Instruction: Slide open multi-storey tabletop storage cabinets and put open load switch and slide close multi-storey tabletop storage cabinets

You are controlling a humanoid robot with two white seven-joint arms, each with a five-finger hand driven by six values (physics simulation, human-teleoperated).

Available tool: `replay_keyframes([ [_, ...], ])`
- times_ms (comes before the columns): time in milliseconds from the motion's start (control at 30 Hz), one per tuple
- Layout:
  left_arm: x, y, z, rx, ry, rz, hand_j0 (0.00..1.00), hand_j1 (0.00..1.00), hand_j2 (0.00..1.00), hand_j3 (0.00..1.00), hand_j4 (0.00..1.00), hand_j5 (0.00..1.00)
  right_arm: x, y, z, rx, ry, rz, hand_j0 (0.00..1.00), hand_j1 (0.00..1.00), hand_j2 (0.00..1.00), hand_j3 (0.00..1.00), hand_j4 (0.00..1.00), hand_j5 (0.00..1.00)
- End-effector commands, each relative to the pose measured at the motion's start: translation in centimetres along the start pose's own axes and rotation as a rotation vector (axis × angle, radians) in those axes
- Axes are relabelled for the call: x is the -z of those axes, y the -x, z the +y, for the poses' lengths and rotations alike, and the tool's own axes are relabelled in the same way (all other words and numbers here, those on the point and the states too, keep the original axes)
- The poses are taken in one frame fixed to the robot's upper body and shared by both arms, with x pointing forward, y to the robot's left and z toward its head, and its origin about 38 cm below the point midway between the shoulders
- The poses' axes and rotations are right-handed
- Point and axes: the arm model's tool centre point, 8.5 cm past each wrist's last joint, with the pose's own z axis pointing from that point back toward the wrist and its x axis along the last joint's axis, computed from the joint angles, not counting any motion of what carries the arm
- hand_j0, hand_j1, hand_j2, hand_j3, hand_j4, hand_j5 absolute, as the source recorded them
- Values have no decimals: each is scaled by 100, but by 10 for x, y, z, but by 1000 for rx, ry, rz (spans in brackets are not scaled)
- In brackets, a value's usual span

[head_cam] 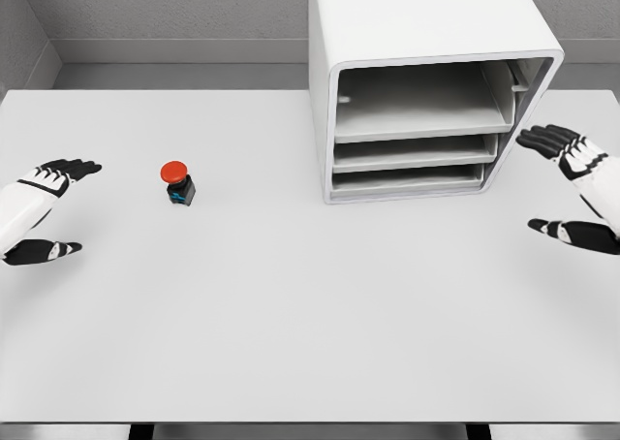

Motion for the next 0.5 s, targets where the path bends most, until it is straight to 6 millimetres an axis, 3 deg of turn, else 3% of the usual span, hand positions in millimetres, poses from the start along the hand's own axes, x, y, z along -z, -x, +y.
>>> replay_keyframes([
  [0, 0, 0, 0, -8, -6, -1, 100, 100, 100, 100, 100, 100, 0, -1, 1, 0, -6, -4, 100, 100, 100, 100, 100, 100],
  [167, 7, -1, 8, 25, -14, -5, 100, 100, 100, 100, 100, 100, 1, -1, 1, -2, -9, -6, 100, 100, 100, 100, 100, 100],
  [400, 44, -11, 18, 93, -71, -17, 100, 100, 100, 100, 100, 100, 8, -3, 4, -24, -64, -37, 100, 100, 100, 100, 100, 100],
  [467, 63, -20, 21, 99, -72, -62, 100, 100, 100, 100, 100, 100, 12, -4, 2, -41, -63, -45, 100, 100, 100, 100, 100, 100],
])
